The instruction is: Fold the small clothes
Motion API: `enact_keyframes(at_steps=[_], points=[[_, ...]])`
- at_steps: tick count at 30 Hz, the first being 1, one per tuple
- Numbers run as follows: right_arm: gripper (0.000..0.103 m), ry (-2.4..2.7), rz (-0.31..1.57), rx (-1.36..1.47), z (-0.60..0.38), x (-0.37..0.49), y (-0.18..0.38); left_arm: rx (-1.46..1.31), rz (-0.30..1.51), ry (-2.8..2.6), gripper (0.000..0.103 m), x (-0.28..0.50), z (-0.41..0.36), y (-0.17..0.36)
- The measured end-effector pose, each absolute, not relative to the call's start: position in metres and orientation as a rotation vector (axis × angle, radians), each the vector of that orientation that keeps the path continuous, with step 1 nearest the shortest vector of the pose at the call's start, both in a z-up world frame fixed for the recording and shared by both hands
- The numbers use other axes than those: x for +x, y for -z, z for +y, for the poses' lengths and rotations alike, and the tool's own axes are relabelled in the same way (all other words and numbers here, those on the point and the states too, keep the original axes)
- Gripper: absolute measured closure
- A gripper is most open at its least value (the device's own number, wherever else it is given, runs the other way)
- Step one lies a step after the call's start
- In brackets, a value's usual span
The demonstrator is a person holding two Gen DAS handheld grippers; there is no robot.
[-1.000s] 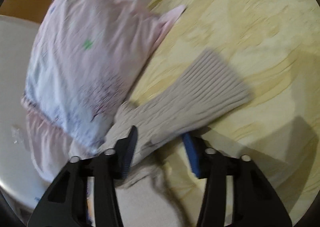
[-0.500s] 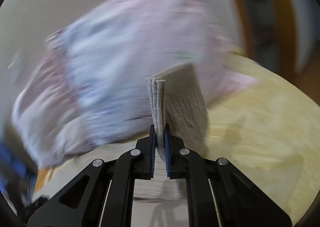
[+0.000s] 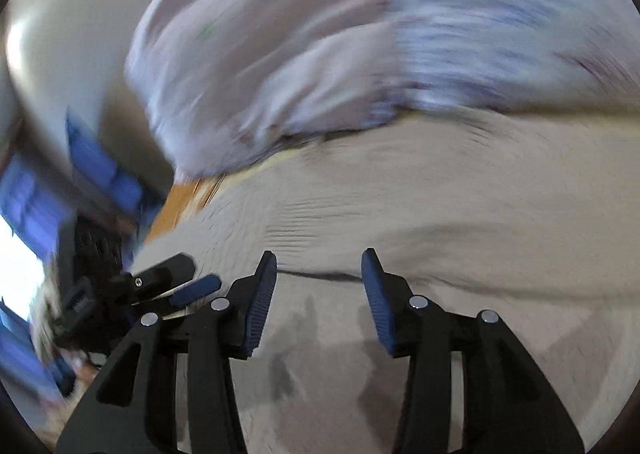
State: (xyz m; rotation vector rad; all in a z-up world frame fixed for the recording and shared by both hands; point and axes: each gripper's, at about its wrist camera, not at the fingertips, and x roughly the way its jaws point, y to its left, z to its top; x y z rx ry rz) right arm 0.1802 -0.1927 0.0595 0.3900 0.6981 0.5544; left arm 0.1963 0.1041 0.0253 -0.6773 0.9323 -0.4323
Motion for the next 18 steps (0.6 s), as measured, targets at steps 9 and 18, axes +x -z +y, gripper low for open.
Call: enact_keyframes(at_steps=[9,18], points=[[0.057,-0.223,0.716,0.941,-0.343,0.160,-0.001,-0.746,1.081,0.417,0.038,0.219,0.076,-0.002],[0.069,-0.132,0.619,1.008,-0.365,0.152,0.006,-0.796,1.087,0.288,0.071,0.238,0.081,0.006]])
